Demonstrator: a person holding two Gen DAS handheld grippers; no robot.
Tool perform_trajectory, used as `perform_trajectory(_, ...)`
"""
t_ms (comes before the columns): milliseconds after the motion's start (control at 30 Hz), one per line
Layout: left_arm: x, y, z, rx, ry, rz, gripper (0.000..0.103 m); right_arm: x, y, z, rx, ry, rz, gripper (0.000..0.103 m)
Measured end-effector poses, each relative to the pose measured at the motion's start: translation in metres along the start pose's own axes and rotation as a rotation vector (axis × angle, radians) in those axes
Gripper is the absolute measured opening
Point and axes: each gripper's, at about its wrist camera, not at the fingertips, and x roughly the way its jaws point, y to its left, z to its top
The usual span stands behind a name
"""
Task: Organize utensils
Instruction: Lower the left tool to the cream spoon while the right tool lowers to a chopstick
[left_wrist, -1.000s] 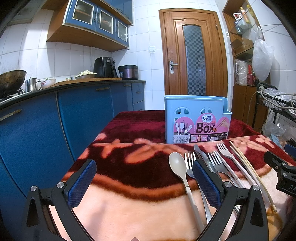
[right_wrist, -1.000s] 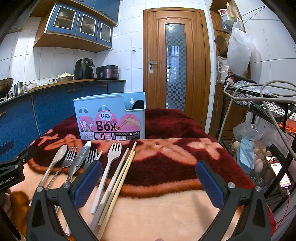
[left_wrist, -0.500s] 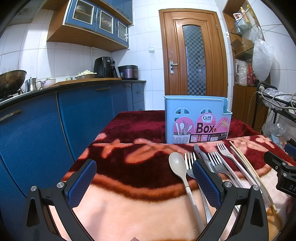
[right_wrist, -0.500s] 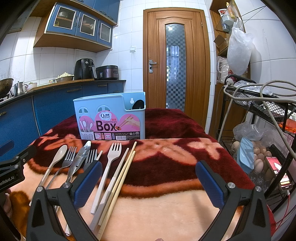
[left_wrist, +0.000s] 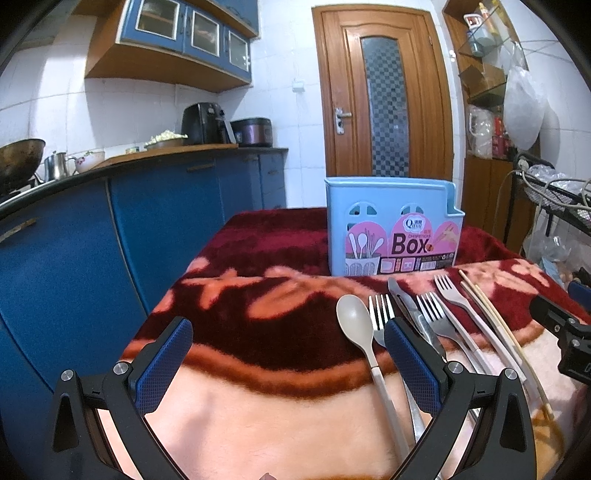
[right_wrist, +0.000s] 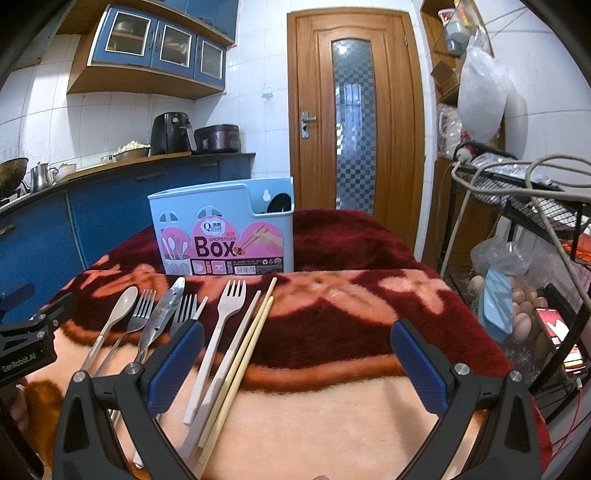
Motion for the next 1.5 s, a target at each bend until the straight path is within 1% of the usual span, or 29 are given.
perform_trajectory(100,0.004,0.001,0.004,0.007,0.036,-0.006,0.103,0.007,-0.003,0.008,0.003,0.058,0.042,0.103)
perform_trajectory(267,0.008,0.002,0.019,0.054,0.105,-0.026,0.103,0.018,0.000,0.018,-0.042,0.200,0.097,0.103)
perform_trajectory(400,0.020,0.003,0.028,0.058,0.205,-0.056,0.102,0.029,0.000,0.022,-0.046,0.328,0.123,0.103)
perform_trajectory(467,0.025,0.005,0.031,0.047,0.246,-0.074,0.097,0.034,-0.001,0.025,-0.038,0.384,0.132,0.102)
perform_trajectory(533,0.031,0.003,0.032,0.051,0.290,-0.091,0.088,0.039,-0.001,0.028,-0.033,0.441,0.145,0.091)
perform_trajectory(567,0.033,0.002,0.033,0.058,0.312,-0.095,0.085,0.042,-0.003,0.030,-0.031,0.464,0.148,0.088)
perform_trajectory(600,0.037,0.000,0.033,0.068,0.339,-0.104,0.079,0.045,-0.003,0.031,-0.026,0.488,0.152,0.083)
perform_trajectory(633,0.039,-0.001,0.034,0.074,0.355,-0.109,0.075,0.049,-0.004,0.033,-0.015,0.524,0.159,0.076)
perform_trajectory(667,0.041,-0.003,0.034,0.081,0.380,-0.118,0.073,0.053,-0.005,0.034,-0.009,0.547,0.165,0.072)
perform_trajectory(733,0.046,-0.006,0.034,0.093,0.426,-0.144,0.067,0.060,-0.006,0.035,0.000,0.601,0.175,0.061)
perform_trajectory(767,0.048,-0.008,0.034,0.100,0.447,-0.156,0.065,0.062,-0.005,0.036,0.000,0.616,0.181,0.058)
perform_trajectory(833,0.052,-0.012,0.033,0.109,0.485,-0.173,0.059,0.067,-0.004,0.037,0.002,0.649,0.193,0.049)
perform_trajectory(933,0.058,-0.018,0.030,0.119,0.532,-0.201,0.053,0.073,-0.005,0.037,0.020,0.687,0.210,0.042)
perform_trajectory(1067,0.061,-0.024,0.026,0.135,0.561,-0.216,0.050,0.080,-0.005,0.036,0.047,0.728,0.238,0.039)
perform_trajectory(1200,0.061,-0.025,0.028,0.150,0.573,-0.213,0.048,0.087,-0.001,0.033,0.049,0.762,0.254,0.031)
perform_trajectory(1267,0.063,-0.024,0.029,0.143,0.584,-0.217,0.047,0.090,-0.001,0.035,0.054,0.769,0.269,0.024)
perform_trajectory(1333,0.064,-0.021,0.030,0.130,0.596,-0.222,0.046,0.092,0.000,0.037,0.069,0.774,0.295,0.010)
perform_trajectory(1500,0.067,-0.020,0.031,0.131,0.624,-0.237,0.046,0.097,0.003,0.038,0.067,0.788,0.309,0.009)
